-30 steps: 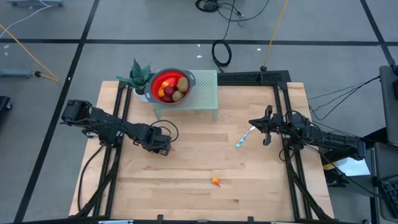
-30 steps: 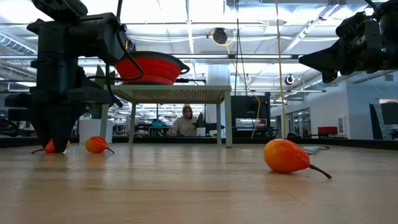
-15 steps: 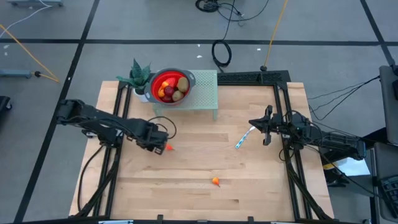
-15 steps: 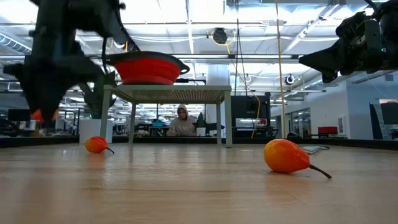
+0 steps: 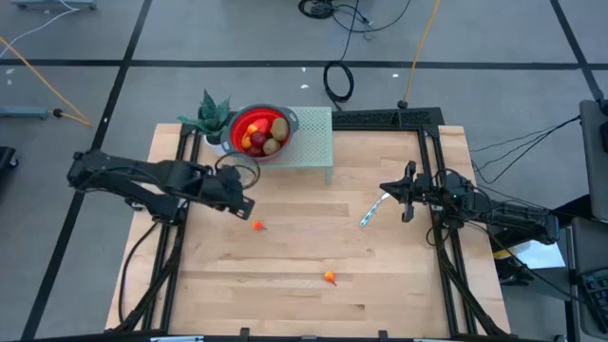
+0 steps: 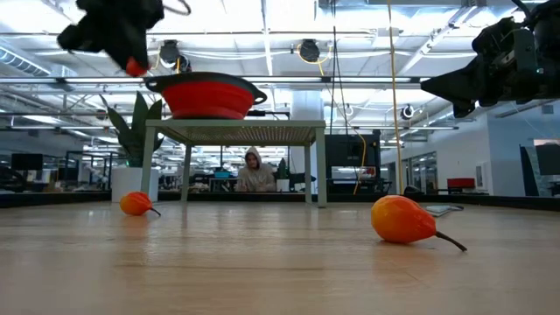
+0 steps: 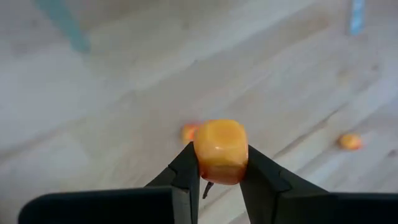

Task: Pick & Place Fruit
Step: Put the pear into the red strainer bowl on the shelf

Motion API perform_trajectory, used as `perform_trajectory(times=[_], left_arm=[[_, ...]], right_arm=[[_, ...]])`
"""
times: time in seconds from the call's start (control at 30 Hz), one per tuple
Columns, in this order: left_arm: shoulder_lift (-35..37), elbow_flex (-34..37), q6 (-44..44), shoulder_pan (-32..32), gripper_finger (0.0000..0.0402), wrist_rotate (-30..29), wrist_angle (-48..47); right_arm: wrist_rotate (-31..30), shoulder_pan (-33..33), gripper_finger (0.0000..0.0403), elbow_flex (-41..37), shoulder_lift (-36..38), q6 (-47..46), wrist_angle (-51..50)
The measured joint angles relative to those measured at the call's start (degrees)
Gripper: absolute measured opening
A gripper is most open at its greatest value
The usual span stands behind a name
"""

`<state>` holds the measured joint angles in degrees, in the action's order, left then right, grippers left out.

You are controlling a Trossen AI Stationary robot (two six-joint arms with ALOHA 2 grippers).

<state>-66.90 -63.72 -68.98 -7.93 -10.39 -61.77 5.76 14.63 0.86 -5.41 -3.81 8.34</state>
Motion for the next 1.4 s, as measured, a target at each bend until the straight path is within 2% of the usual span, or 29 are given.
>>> perform_trajectory(times=[0.23, 0.67, 0.97, 1.23, 1.4], left_arm=[[1.9, -3.6, 10.3, -0.1, 0.0074, -5.1, 8.2], [2.3, -3.7, 40.2, -1.8, 0.0082, -1.2, 34.5], [2.3, -3.7, 59.7, -4.2, 0.0087, -2.4, 42.0], [2.3, -3.7, 73.0, -4.6, 0.0087, -10.9, 40.2], [2.3, -3.7, 84.6, -4.6, 0.0088, -20.9, 38.7]], right_arm=[[0.0, 0.0, 0.0000, 0.0, 0.0, 0.0, -0.3], [0.0, 0.0, 0.0000, 0.0, 0.0, 0.1, -0.5], [0.0, 0.0, 0.0000, 0.0, 0.0, 0.2, -1.7], [0.0, 0.0, 0.0000, 0.0, 0.0, 0.2, -3.0], [0.0, 0.0, 0.0000, 0.0, 0.0, 1.0, -3.0]])
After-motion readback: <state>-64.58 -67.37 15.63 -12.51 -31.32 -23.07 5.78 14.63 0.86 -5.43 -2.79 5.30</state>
